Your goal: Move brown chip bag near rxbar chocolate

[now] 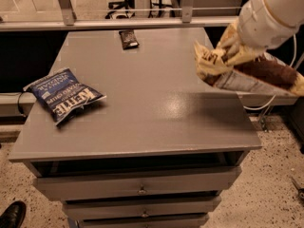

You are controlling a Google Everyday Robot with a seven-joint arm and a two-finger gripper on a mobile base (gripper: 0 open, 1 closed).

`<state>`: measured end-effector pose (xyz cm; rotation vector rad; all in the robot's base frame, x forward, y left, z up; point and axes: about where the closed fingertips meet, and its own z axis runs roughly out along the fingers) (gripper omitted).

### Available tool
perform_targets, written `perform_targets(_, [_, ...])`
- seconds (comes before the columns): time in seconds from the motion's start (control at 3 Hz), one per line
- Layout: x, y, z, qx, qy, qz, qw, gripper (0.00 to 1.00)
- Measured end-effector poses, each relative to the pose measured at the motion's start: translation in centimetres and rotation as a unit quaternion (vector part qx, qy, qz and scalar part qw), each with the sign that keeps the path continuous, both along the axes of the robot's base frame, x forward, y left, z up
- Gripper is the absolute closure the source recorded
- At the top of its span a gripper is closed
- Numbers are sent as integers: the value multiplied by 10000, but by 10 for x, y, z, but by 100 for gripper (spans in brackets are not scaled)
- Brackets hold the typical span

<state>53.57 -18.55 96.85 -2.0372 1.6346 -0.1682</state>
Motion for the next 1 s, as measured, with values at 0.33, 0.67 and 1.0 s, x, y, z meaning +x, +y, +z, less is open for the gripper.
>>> perform_targets(0.33, [5, 2, 15, 22, -204, 39, 9998, 100])
perform_targets(0.67, [8, 3, 17, 0, -275, 73, 9996, 100])
perform_targets(1.0, [50, 16, 42, -271, -1175, 499, 9915, 100])
